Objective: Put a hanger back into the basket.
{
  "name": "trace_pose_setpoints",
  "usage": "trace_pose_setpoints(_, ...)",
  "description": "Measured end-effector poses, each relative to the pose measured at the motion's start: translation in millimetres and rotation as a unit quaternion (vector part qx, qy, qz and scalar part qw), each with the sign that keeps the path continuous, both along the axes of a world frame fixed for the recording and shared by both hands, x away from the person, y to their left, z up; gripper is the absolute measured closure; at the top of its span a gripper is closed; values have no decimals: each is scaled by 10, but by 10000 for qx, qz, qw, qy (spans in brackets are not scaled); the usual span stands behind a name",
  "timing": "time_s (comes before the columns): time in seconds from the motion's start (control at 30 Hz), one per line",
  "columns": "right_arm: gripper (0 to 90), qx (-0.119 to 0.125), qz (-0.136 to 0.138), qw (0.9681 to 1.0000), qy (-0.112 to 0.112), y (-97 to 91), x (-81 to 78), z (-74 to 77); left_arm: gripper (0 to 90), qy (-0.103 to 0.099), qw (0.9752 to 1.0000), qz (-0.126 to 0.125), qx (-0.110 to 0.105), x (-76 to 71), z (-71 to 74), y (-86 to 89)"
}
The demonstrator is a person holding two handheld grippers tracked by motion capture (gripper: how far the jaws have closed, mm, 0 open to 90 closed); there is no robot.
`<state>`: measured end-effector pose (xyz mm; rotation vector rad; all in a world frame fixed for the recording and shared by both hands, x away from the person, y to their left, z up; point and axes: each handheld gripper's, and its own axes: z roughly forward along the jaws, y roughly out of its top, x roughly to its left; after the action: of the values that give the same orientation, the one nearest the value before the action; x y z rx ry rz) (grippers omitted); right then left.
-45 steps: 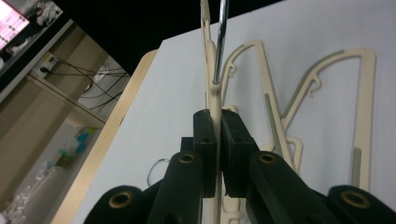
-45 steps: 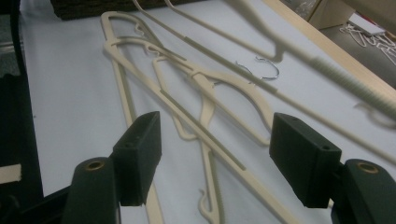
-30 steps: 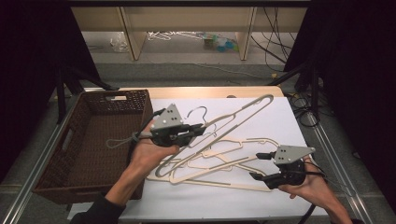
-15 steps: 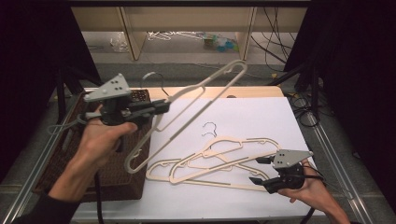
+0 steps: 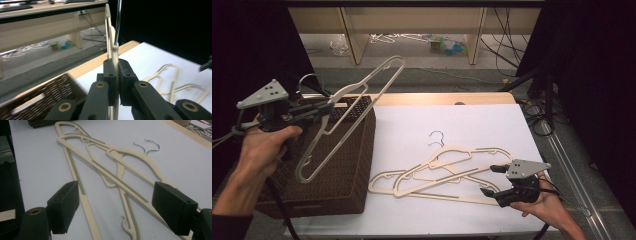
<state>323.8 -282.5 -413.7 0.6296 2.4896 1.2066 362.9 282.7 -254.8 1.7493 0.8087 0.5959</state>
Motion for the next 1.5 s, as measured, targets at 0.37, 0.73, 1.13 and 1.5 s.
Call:
trace_pose_setpoints(0.37, 224, -31, -9, 10000, -1, 0, -16, -37, 858, 124, 9987, 372, 319, -17, -327, 491)
trace_pose_setpoints(0.73, 224, -104, 61, 9999, 62, 12, -27, -70, 857, 460, 9955, 567, 604, -19, -665, 614)
trace_pose_setpoints(1.13, 223, -110, 66, 9999, 95, 9, -25, -91, 857, 924, 9909, 771, 608, 74, -978, 713)
trace_pose_setpoints(1.5, 224, -131, 109, 9998, 132, 26, -19, -127, 855, 1103, 9883, 573, 885, 182, -1228, 637)
